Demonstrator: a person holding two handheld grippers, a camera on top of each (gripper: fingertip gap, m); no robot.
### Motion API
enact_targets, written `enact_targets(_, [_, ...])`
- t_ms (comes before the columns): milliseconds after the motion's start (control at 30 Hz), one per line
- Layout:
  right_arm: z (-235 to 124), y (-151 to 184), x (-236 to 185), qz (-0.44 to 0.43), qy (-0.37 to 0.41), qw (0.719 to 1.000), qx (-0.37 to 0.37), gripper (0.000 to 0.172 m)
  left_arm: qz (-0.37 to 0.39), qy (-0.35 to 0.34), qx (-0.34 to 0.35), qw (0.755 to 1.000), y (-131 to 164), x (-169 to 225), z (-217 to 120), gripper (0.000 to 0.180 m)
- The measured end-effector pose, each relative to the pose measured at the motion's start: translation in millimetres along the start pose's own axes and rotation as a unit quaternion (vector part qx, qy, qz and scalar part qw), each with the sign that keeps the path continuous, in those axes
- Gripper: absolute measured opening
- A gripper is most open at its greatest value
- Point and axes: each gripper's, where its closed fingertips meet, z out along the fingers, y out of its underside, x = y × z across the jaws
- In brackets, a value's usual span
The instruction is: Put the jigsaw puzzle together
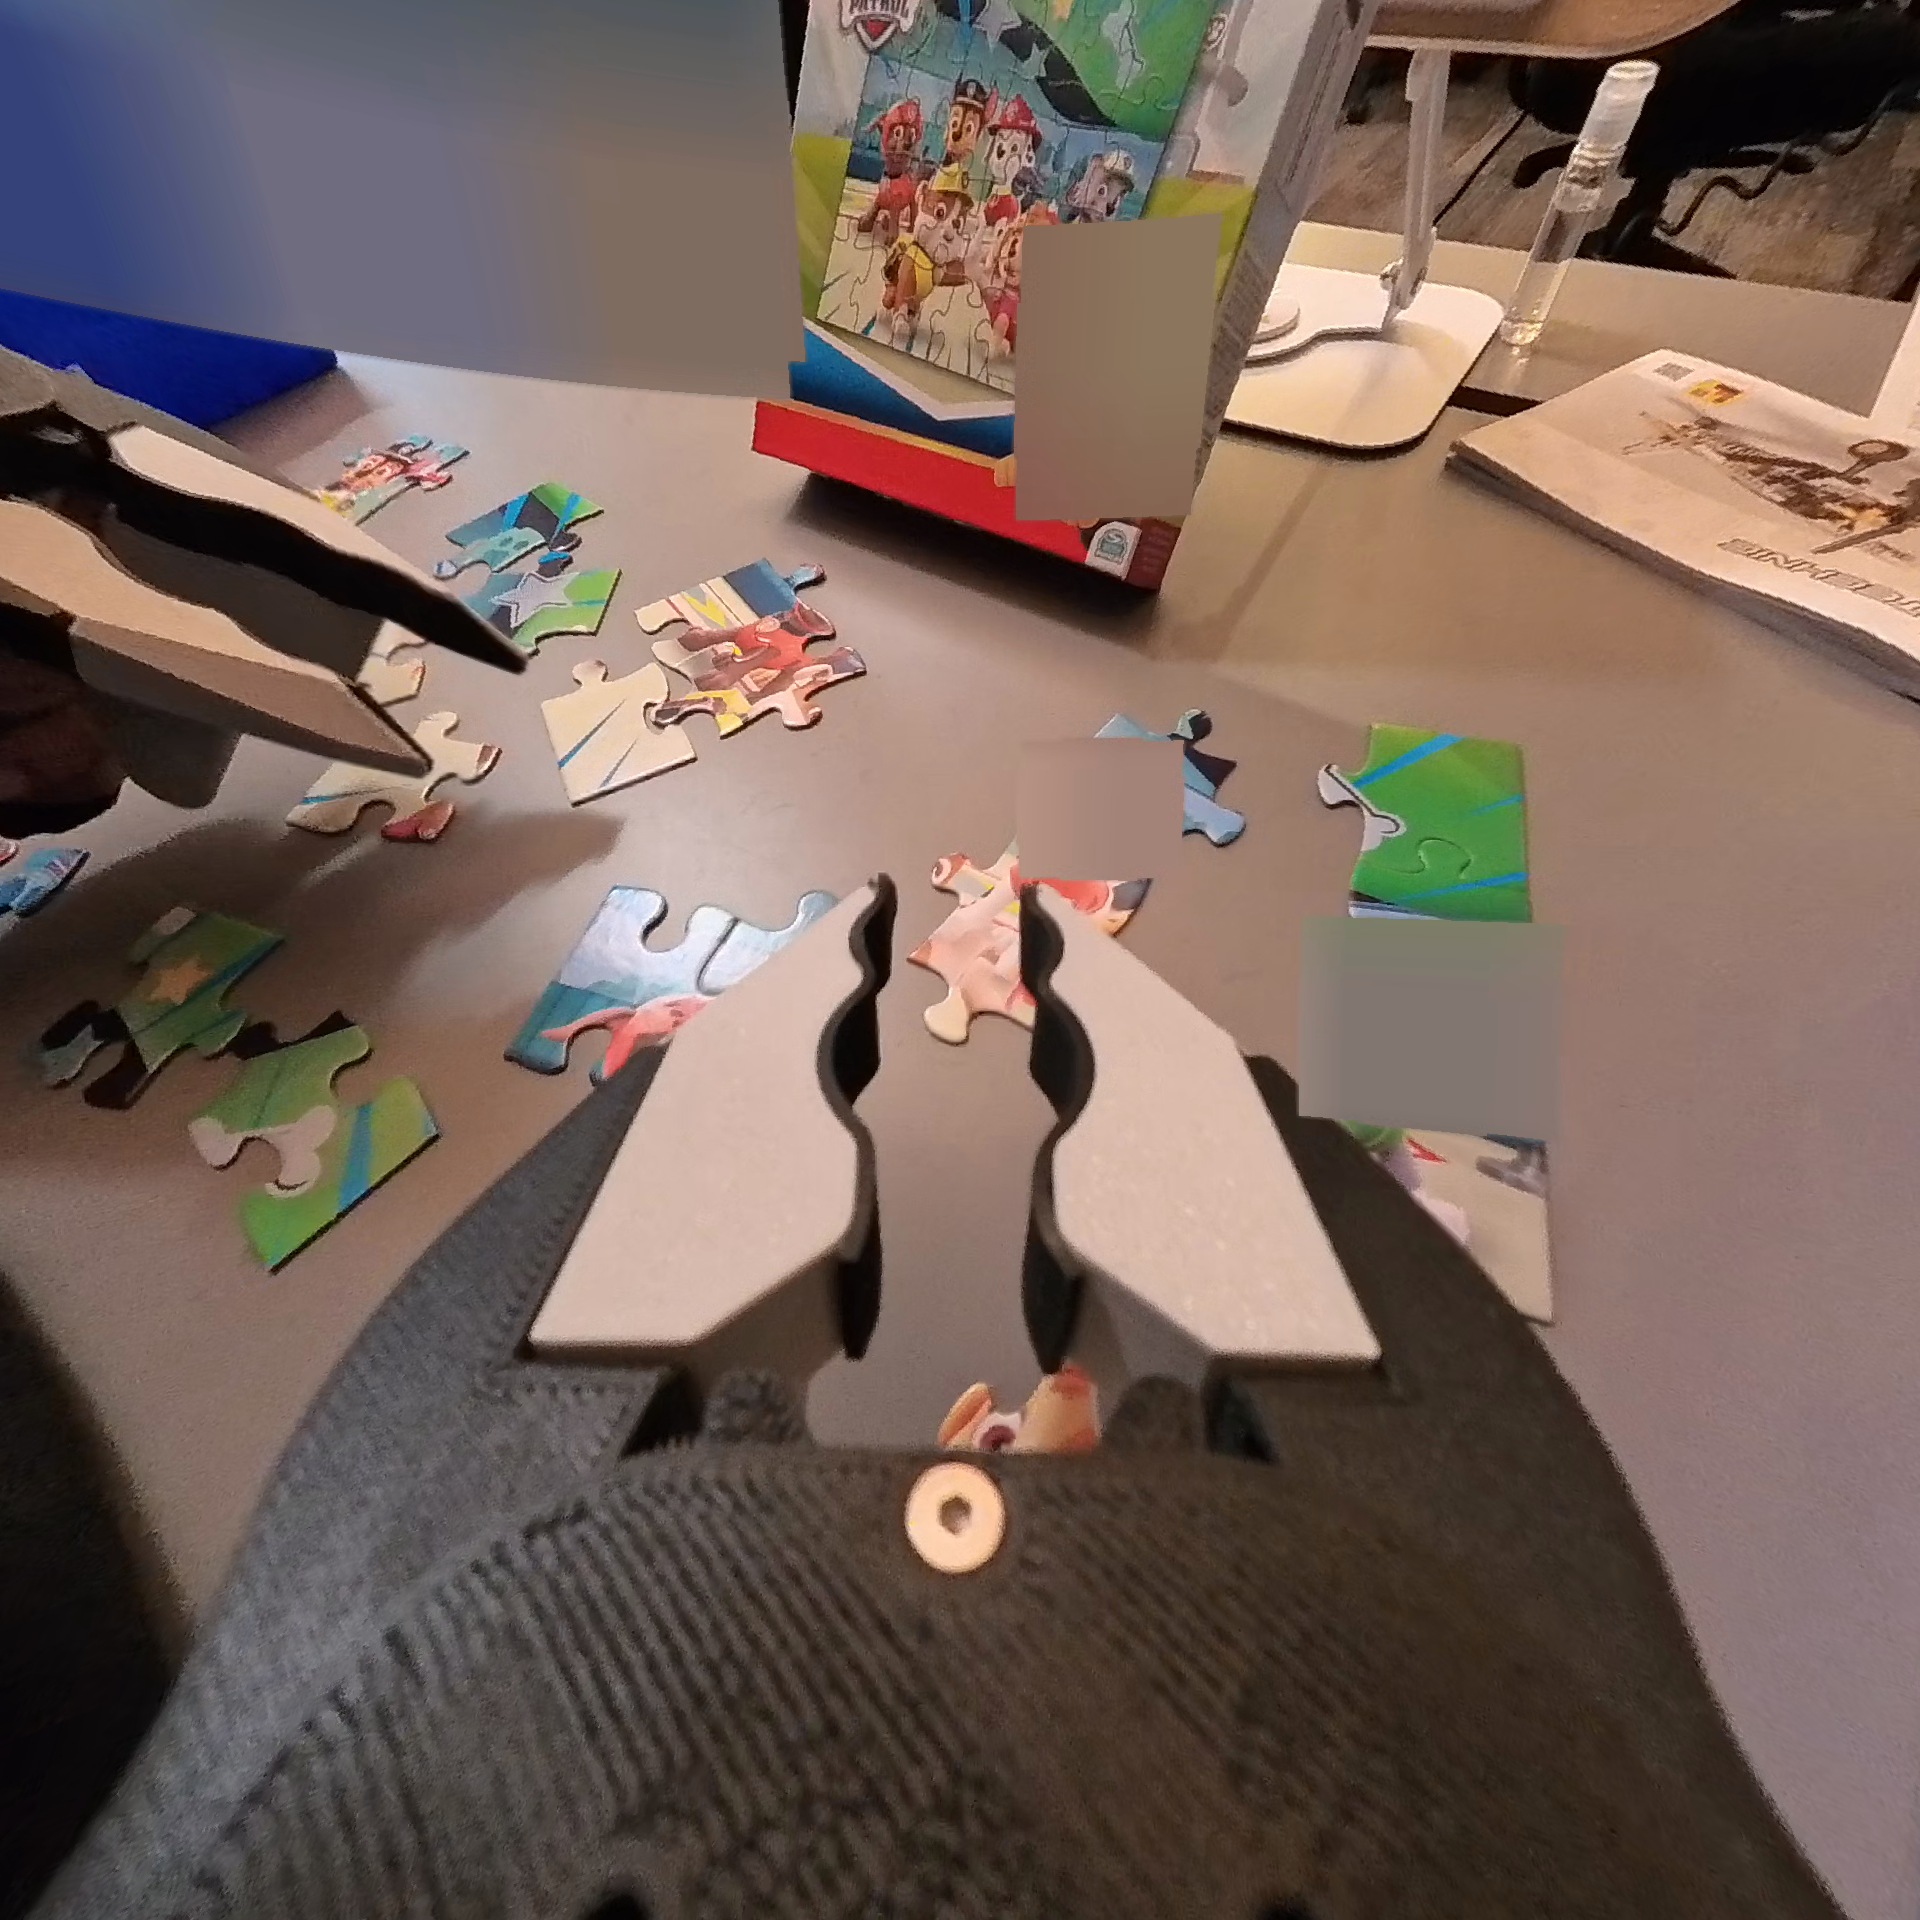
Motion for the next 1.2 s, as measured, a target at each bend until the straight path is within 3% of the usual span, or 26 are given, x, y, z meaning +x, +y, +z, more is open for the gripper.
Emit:
enact_targets(800, [-4,-2,-23,-0.023,-0.013,1.0,-0.001,0.024,-0.012,-0.016,0.0,1.0,9,11,-13,0.053])
enact_targets(933, [-5,-2,-23,-0.021,-0.011,1.0,0.0,0.024,-0.008,0.001,-0.004,1.0,9,21,-5,0.054])
enact_targets(1033, [-4,-2,-24,-0.019,-0.013,1.0,0.002,0.024,-0.006,0.014,-0.027,1.0,11,32,13,0.068])
enact_targets(1200, [-3,0,-22,-0.018,-0.014,1.0,0.002,0.024,0.059,0.019,-0.054,0.997,7,55,44,0.077])
